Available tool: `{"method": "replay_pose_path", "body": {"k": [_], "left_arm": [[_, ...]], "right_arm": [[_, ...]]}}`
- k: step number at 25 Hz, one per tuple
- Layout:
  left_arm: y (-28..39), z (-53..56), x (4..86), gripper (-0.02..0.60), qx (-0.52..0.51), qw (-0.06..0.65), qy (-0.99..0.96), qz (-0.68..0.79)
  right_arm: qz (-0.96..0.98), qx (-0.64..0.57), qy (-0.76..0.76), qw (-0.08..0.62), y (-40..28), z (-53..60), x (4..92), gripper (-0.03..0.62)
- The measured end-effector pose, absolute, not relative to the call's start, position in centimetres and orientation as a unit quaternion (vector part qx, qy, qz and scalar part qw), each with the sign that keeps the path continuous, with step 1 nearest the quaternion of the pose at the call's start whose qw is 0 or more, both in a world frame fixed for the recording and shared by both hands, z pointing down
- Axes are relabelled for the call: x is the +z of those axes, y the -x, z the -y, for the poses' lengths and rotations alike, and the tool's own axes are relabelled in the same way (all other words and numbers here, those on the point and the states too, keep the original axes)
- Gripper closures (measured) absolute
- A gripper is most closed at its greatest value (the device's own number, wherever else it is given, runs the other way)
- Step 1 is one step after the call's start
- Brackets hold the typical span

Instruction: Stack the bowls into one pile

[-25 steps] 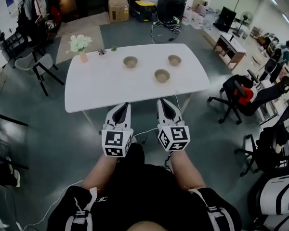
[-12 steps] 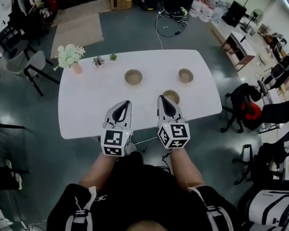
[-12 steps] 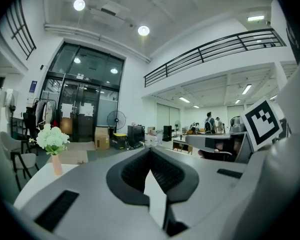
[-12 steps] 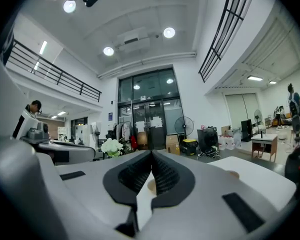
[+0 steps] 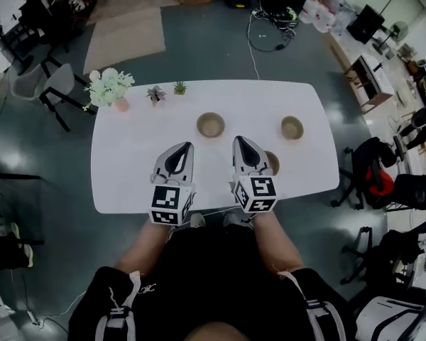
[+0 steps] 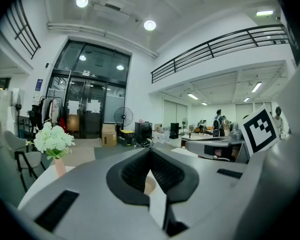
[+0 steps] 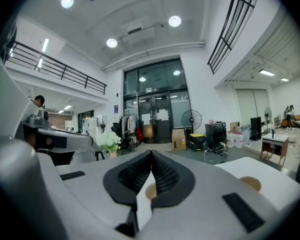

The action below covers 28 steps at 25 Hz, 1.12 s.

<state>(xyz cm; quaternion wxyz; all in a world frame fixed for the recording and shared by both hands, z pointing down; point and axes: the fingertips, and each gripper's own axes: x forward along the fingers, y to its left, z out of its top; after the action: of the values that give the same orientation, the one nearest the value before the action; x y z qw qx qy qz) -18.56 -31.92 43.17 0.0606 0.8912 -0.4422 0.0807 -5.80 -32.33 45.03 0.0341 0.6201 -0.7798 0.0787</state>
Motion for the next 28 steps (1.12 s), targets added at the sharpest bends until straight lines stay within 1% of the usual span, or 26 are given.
{"method": "replay_pose_path", "body": {"k": [7,11,12,14,18,23,28], "left_arm": [[20.4,34.6,43.9,0.569,0.084,0.076,-0.864,0.491],[21.3,35.6,44.6,0.568,0.083,0.087,-0.849,0.515],[21.5,35.8,44.8,0.568,0.083,0.088,-0.845,0.521],[22.0,36.1,45.1,0.568,0.08,0.091,-0.835,0.536],[23.4,37.0,46.0,0.569,0.08,0.102,-0.813,0.567],[25.0,36.5,47.2,0.569,0.088,0.114,-0.789,0.597],[26.8,35.6,48.7,0.568,0.098,0.127,-0.768,0.621]], "right_arm": [[0.816,0.058,-0.565,0.102,7.9,36.8,47.3,0.579],[0.836,0.05,-0.514,0.183,9.5,39.0,50.3,0.577],[0.842,0.051,-0.498,0.203,9.9,39.5,51.2,0.564],[0.852,0.062,-0.463,0.237,10.8,40.3,53.1,0.489],[0.859,0.072,-0.406,0.303,12.2,42.1,57.1,0.429],[0.844,0.052,-0.354,0.399,13.2,43.4,62.2,0.422],[0.825,0.033,-0.319,0.465,14.2,44.4,66.8,0.423]]}}
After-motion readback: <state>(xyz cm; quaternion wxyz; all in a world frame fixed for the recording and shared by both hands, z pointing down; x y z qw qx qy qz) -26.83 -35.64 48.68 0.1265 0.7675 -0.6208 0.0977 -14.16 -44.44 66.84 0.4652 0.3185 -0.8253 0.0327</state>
